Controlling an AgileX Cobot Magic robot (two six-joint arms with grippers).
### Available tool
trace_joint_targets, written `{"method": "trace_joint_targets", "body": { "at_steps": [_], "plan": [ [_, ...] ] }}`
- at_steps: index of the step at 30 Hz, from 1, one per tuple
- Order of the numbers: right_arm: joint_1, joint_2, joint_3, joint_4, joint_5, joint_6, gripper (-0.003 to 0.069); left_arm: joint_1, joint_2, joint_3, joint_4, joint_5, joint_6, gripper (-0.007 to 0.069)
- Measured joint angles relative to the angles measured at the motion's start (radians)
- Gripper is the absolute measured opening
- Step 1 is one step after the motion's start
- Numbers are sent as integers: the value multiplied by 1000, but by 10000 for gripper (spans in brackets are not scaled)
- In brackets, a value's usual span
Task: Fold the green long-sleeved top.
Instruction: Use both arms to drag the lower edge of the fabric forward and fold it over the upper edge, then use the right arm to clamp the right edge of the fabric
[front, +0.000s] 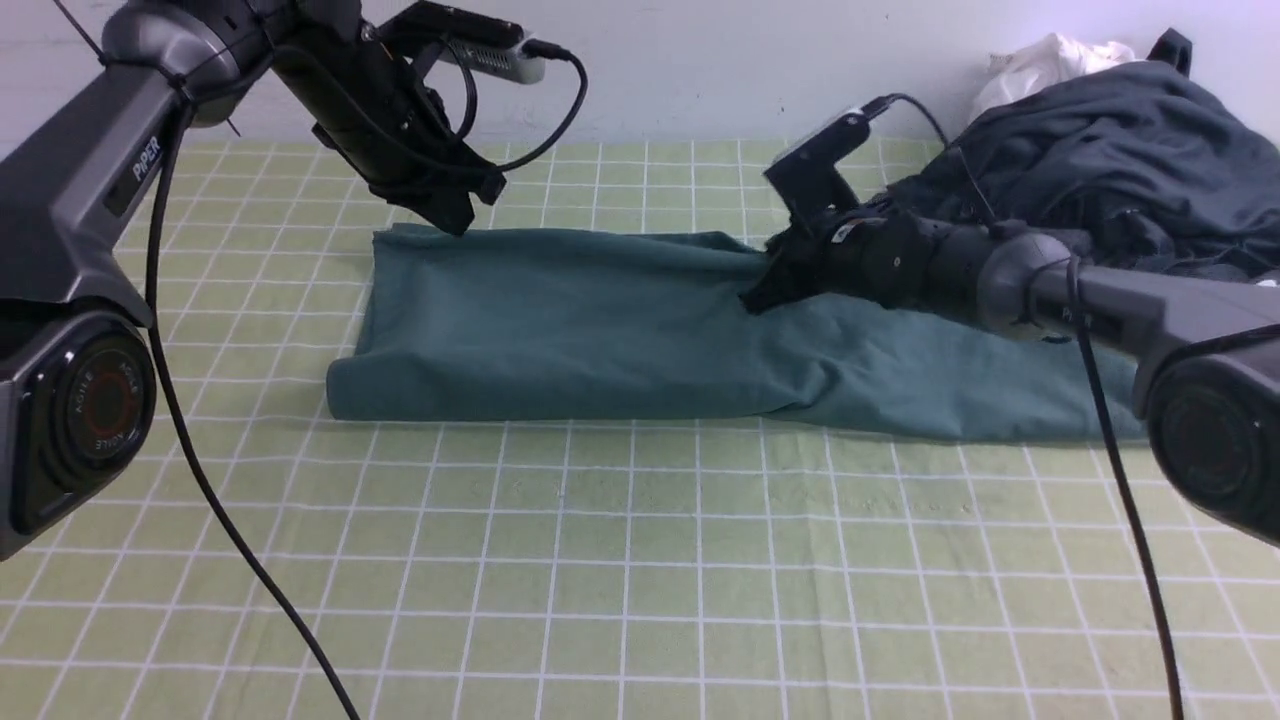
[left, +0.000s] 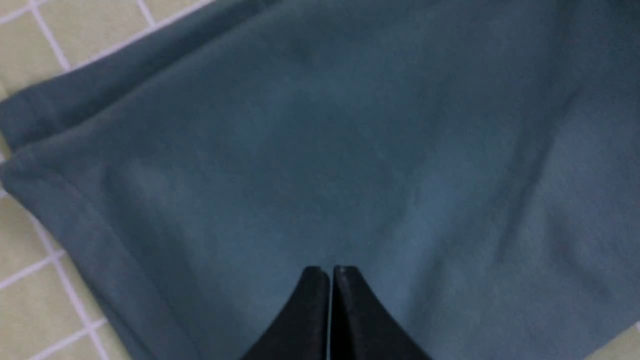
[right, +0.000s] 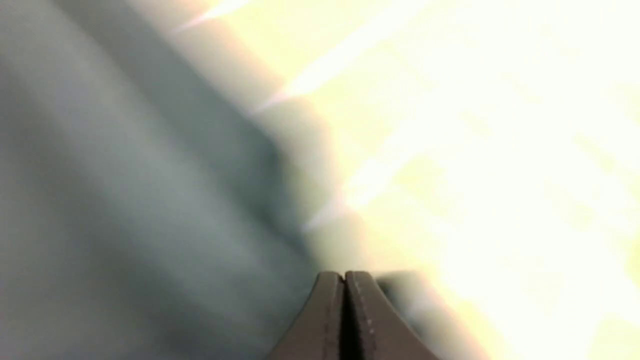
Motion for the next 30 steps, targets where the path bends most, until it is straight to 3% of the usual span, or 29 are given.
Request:
{"method": "trace_joint_targets", "body": {
  "at_steps": [3, 6, 10, 12, 15, 17, 20, 24, 30],
  "plan": [
    [-48, 3, -13, 107, -69, 17, -7, 0, 28, 0, -21, -14, 0, -4],
    [-92, -18, -44, 173, 33, 21, 6, 0, 63, 1, -25, -31, 0, -4],
    [-105, -96, -51, 164, 299, 25, 15, 0, 85, 1, -24, -18, 0, -4],
    [-105, -182, -54, 131, 538, 48, 18, 0, 86, 1, -24, -5, 0, -4],
    [-105, -262, -62, 100, 724, 130, 20, 0, 85, 3, -24, -4, -9, -4],
    [-105, -306, -71, 76, 968, 228, 21, -1, 85, 7, -24, -4, -39, -4],
    [-105, -291, -66, 61, 1164, 272, 21, -5, 85, 11, -24, -4, -60, -4],
    [-105, -243, -8, -4, 1218, 317, 21, -19, 58, 92, -24, -7, -67, -4],
    [-106, -231, 39, -237, 1226, 458, 21, -28, -64, 376, 32, -10, -25, -4]
  ]
}}
